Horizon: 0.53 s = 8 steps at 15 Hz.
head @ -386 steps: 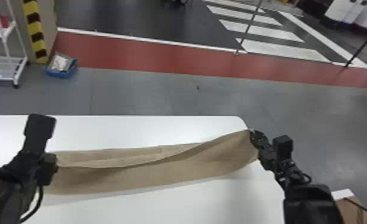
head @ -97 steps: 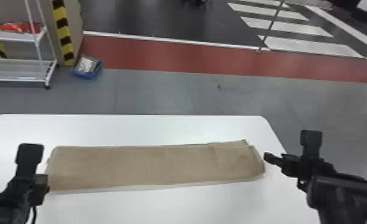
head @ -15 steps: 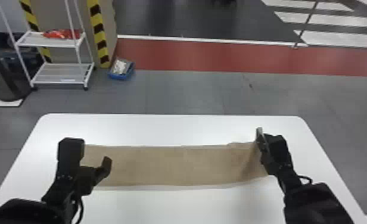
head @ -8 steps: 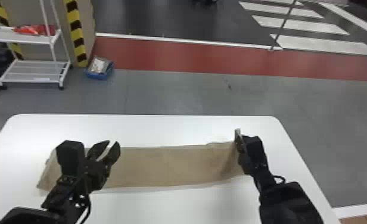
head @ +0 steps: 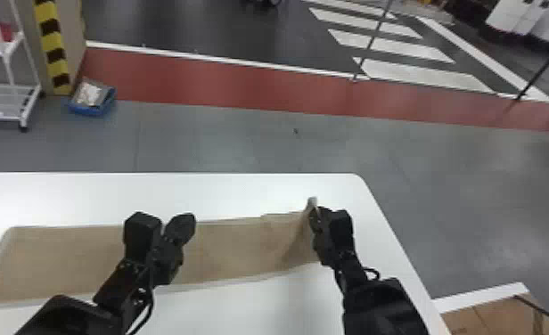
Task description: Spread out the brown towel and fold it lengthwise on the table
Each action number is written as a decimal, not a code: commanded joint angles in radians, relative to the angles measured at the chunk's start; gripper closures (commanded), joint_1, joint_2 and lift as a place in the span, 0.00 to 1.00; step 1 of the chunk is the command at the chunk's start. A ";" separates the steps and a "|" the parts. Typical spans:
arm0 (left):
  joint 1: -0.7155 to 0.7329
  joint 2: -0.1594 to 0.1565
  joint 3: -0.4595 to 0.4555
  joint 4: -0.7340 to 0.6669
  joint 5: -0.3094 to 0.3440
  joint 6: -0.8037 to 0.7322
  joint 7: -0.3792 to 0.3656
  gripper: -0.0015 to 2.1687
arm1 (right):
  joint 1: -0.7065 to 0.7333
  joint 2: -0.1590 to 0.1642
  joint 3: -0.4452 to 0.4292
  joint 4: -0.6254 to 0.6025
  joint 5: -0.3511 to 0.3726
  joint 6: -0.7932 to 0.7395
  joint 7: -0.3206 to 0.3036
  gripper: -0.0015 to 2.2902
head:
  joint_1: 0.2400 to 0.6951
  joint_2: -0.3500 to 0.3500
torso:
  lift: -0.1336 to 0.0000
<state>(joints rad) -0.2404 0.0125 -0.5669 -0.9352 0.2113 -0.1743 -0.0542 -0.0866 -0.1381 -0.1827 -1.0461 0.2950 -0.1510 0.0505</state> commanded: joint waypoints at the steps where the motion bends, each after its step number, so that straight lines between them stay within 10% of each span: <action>1: -0.048 -0.015 -0.013 0.128 -0.055 -0.066 -0.001 0.58 | 0.013 0.000 0.000 -0.011 -0.013 -0.015 0.003 0.44 | 1.00 0.00 | 1.00; 8: -0.076 -0.015 -0.054 0.179 -0.198 0.100 0.054 0.58 | 0.025 -0.009 -0.009 -0.026 -0.053 -0.037 0.025 0.44 | 1.00 0.00 | 1.00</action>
<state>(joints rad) -0.3153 0.0029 -0.6208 -0.7569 0.0320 -0.1457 -0.0021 -0.0621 -0.1460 -0.1914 -1.0711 0.2456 -0.1806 0.0753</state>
